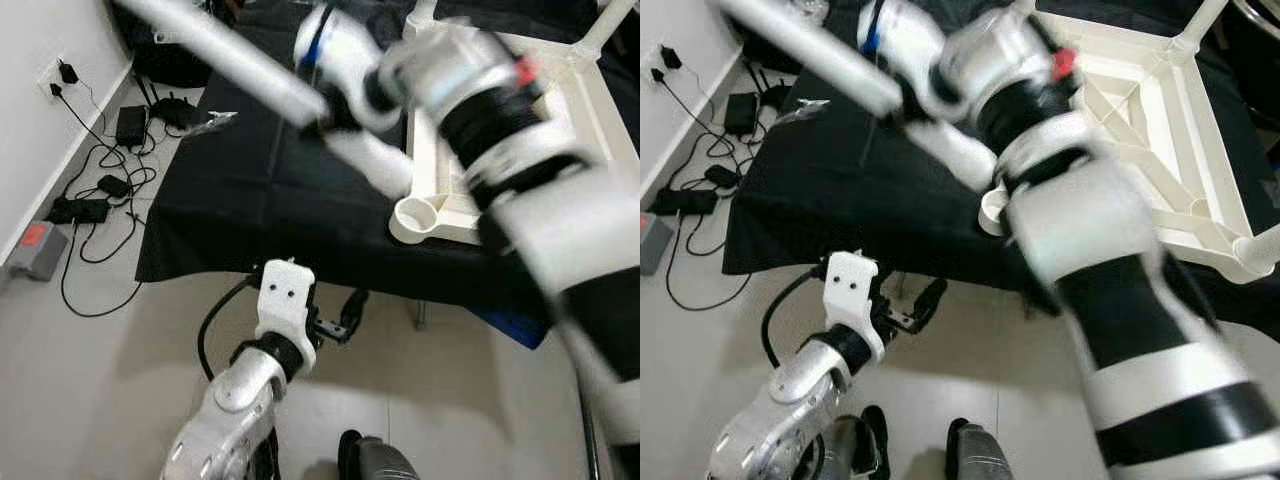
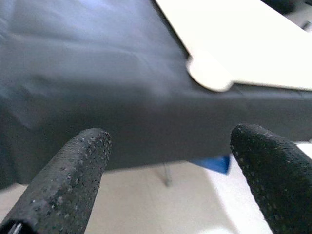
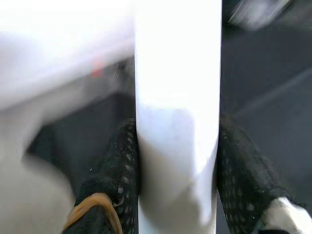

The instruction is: Building children table

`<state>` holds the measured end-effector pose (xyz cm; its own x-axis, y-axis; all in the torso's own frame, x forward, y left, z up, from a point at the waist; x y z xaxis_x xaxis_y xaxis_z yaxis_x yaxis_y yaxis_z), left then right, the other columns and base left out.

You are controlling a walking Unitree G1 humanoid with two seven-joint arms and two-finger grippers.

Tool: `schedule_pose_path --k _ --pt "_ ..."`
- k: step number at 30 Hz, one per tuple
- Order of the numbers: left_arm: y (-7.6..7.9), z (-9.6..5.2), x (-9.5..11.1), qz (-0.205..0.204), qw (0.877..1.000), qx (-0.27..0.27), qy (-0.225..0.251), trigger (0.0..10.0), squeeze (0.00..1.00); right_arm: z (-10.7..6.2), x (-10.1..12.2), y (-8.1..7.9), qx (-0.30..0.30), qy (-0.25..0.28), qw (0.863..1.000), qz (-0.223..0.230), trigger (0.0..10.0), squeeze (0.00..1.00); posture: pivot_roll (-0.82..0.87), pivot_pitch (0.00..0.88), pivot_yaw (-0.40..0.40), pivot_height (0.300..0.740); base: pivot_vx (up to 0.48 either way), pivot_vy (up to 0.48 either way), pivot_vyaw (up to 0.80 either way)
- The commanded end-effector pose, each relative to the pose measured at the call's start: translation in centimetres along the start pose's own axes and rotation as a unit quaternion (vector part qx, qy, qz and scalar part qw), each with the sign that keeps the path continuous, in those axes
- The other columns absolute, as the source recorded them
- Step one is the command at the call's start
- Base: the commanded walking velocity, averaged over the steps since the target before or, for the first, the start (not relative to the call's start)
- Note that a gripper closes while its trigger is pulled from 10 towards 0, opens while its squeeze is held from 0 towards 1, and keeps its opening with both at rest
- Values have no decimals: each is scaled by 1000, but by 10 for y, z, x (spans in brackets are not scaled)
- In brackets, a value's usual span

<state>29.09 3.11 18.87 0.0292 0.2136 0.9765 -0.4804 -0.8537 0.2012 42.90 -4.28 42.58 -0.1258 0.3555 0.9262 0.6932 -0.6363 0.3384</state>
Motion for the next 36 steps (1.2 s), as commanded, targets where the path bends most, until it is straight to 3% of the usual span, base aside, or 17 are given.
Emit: schedule_pose_path --k 1,2,3,4,7,8,11,14,16,22,25,27,31,36 --pt "0 1 3 5 1000 0 5 10000 0 -13 22 12 -11 85 995 55 0 0 71 234 -83 740 0 0 0" --pt "-7 5 9 17 1000 9 11 10000 0 -25 33 23 -17 161 983 84 0 0 82 229 -72 740 0 0 0" --pt "-7 5 9 17 1000 9 11 10000 0 -25 33 23 -17 161 983 84 0 0 82 229 -72 740 0 0 0" --pt "-13 8 16 32 999 17 18 10000 0 -35 35 32 -24 215 971 102 0 0 86 227 -69 740 0 0 0" --pt "-19 11 24 48 998 23 27 10000 0 -38 25 38 -31 241 963 120 0 0 93 225 -60 740 0 0 0" --pt "-25 15 36 67 997 27 36 10000 0 -34 4 38 -34 249 959 134 0 0 109 220 -42 740 0 0 0" --pt "-30 18 45 86 995 32 43 10000 0 -29 -15 34 -37 252 956 147 0 0 112 218 -41 740 0 0 0" --pt "-38 28 60 113 992 31 46 10000 0 -18 -57 7 -27 258 951 171 0 0 120 211 -23 740 0 0 0" --pt "-38 31 63 124 991 26 46 10000 0 -15 -69 -2 -24 259 946 192 0 0 121 208 -19 740 0 0 0" --pt "-38 34 62 126 991 20 41 10000 0 -17 -75 -7 -27 271 939 208 0 0 127 206 -15 740 0 0 0" --pt "-40 41 57 125 992 13 23 10000 0 -22 -79 -27 -12 293 931 215 0 0 125 198 -9 740 0 0 0" --pt "-40 41 57 125 992 13 23 10000 0 -22 -79 -27 -12 293 931 215 0 0 125 198 -9 740 0 0 0" --pt "-37 50 59 111 994 -4 18 10000 0 -27 -81 -49 8 295 930 217 0 0 121 191 -10 740 0 0 0" --pt "-34 56 61 105 994 -10 21 10000 0 -27 -83 -57 18 292 930 221 0 0 121 192 -8 740 0 0 0"
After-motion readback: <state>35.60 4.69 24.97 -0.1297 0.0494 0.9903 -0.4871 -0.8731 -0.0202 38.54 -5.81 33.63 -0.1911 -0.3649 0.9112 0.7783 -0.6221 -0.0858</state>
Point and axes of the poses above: a point about 5 cm out from each wrist's last joint towards the gripper, its own z axis pointing out of the wrist towards the gripper, its own x axis along the axis of the wrist's last joint, y = z × x, the point moved 6 cm from there along z, pointing out of the wrist towards the gripper, and after that the axes turned 5 degrees about -z, right-handed, at the moved point
